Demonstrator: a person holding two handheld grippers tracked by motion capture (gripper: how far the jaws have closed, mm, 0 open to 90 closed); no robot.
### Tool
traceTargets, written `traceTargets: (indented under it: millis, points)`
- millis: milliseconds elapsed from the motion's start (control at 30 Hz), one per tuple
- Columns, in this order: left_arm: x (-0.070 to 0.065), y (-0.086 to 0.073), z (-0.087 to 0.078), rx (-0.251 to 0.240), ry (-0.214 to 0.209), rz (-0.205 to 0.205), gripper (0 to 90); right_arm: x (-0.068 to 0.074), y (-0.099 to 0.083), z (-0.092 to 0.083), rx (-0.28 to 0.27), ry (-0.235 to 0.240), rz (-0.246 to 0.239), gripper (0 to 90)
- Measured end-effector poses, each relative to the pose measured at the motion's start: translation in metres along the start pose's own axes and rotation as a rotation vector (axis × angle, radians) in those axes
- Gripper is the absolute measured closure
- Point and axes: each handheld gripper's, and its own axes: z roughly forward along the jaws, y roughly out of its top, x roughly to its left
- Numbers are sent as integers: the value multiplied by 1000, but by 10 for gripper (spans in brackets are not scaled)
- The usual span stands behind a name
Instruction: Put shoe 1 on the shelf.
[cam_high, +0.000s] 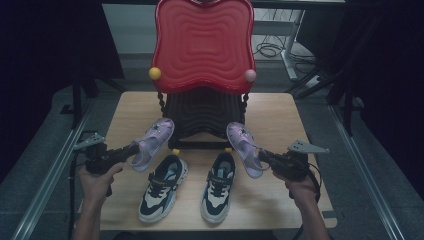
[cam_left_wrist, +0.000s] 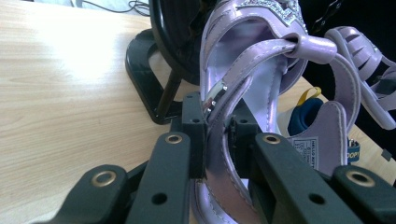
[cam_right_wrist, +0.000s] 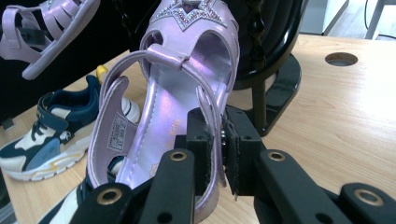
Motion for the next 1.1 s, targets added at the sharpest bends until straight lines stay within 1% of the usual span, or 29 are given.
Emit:
traceTargets:
  millis: [267,367,500,600,767,833,933,1100]
  points:
    - [-3,3,7,-6,-4,2,807,3,6,10,-15,5,8,803]
    - [-4,5,9,-5,-6,5,807,5,7,13,-20,-1,7,803]
    - [-10,10,14,-4,-2,26,807,8,12,17,-27,-9,2,802]
    - [-12,12,17,-9,-3,30,808,11,16,21,-31,-11,0,801]
    - [-15,16,24,-20,-5,32,808,15,21,28,-37,-14,-6,800]
    - [-18,19,30,-8,-11,40,808,16,23,32,-37,-13,-9,800]
    - [-20,23,36,-3,-14,43,808,17,27,37,-36,-16,-12,798]
    - [-23,27,43,-6,-5,51,808,19,32,43,-42,-20,-8,798]
